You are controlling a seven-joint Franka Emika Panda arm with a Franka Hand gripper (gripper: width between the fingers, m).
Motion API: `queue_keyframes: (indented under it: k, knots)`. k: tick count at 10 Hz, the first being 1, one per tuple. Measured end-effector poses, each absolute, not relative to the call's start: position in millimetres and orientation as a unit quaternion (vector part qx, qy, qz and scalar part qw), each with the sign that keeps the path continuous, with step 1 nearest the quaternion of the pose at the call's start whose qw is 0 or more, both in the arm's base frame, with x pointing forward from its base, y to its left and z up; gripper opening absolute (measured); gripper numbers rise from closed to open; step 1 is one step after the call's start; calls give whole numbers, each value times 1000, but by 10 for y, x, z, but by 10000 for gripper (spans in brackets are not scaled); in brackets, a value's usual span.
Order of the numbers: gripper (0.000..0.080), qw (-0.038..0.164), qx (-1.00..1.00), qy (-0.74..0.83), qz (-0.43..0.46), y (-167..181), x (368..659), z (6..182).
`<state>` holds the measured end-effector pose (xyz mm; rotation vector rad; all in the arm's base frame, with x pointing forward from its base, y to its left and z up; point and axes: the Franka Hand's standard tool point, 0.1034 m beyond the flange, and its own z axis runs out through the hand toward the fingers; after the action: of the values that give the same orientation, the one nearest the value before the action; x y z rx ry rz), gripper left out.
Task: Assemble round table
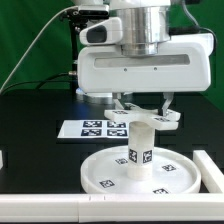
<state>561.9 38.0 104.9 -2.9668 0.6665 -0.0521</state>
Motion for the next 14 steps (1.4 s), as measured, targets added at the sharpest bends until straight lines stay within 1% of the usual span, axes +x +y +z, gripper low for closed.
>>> queue_keyframes:
  k: [2, 3, 8, 10, 11, 12, 14]
  knots:
    - [445, 67, -934, 350, -14, 410, 5627, 1047]
    - [445, 79, -899, 430, -5, 411, 5631, 1048]
    - [445, 82, -838, 540, 12, 400, 5644, 1047]
    - [446, 102, -750, 653, 6, 392, 5639, 1037]
    - [446, 108, -685, 720, -2, 391, 5642, 1038]
    - [446, 116, -662, 740, -10, 391, 5629, 1033]
    - [454, 116, -663, 740, -9, 390, 5629, 1031]
